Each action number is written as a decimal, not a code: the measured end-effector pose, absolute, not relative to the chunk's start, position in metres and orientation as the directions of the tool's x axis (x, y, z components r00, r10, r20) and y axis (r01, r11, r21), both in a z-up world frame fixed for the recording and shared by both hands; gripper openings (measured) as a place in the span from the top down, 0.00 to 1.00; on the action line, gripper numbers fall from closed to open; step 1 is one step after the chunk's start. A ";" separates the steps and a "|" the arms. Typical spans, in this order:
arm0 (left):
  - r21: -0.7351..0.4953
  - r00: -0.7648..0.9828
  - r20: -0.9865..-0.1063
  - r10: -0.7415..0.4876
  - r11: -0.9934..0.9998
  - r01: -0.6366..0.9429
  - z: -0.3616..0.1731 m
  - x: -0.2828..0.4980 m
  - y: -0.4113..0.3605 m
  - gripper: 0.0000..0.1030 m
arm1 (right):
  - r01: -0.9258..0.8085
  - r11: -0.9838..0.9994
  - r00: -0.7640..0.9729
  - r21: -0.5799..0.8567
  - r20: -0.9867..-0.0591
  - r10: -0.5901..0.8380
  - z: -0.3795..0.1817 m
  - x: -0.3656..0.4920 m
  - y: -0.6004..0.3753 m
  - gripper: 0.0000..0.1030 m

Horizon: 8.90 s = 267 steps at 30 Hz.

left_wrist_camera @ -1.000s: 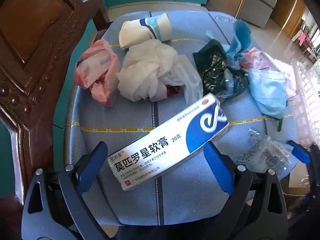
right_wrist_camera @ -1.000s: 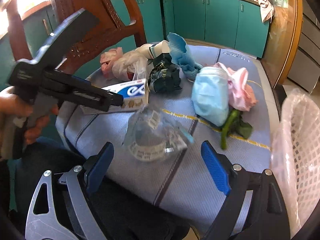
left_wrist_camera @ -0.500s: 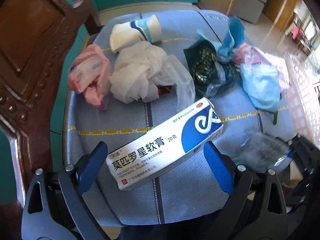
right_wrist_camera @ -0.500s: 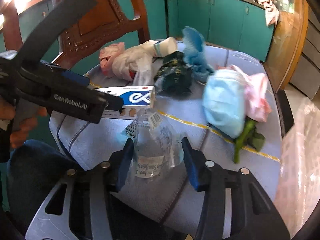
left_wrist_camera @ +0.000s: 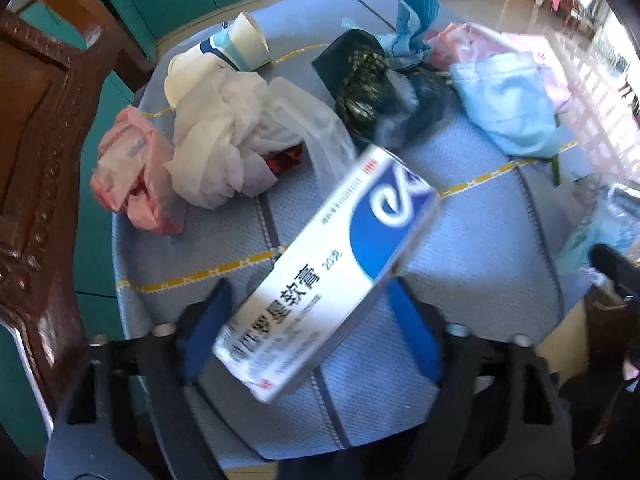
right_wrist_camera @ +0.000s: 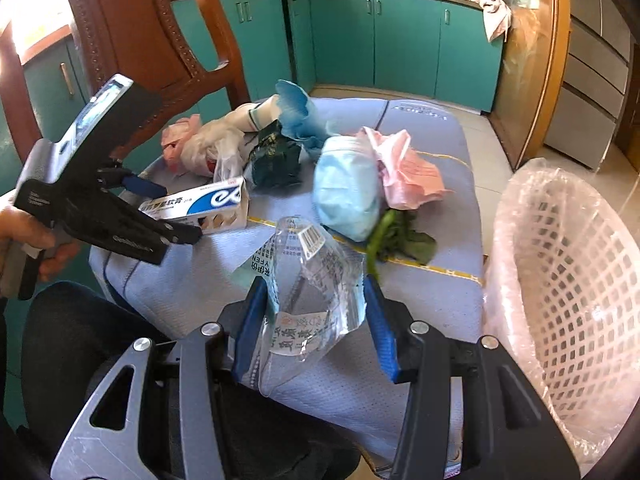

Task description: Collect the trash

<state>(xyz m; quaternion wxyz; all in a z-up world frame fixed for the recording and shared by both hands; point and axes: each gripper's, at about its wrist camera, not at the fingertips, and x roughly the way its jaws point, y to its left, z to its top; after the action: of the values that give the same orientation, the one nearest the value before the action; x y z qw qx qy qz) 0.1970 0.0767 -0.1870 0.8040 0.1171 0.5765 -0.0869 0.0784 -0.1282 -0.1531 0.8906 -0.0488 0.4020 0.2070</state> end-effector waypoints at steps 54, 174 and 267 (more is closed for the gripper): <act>-0.028 0.391 -0.917 -0.071 0.993 0.114 -0.156 0.122 0.059 0.40 | -0.404 0.913 0.596 0.052 -0.743 0.306 -0.164 0.084 -0.117 0.47; -0.026 0.712 -0.702 -0.009 1.000 -0.014 -0.078 0.106 0.064 0.17 | -0.294 0.948 0.665 0.119 -0.687 0.292 -0.124 0.160 -0.142 0.89; -0.077 0.551 -0.832 -0.068 0.997 0.007 -0.144 0.115 0.060 0.74 | -0.337 0.940 0.636 0.043 -0.726 0.262 -0.151 0.086 -0.123 0.62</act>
<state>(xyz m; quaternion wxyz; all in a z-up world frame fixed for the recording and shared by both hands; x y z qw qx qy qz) 0.1146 0.0602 -0.1444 0.8799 -0.0324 0.4736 -0.0214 0.0856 -0.1230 -0.1510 0.9032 -0.0481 0.3930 0.1657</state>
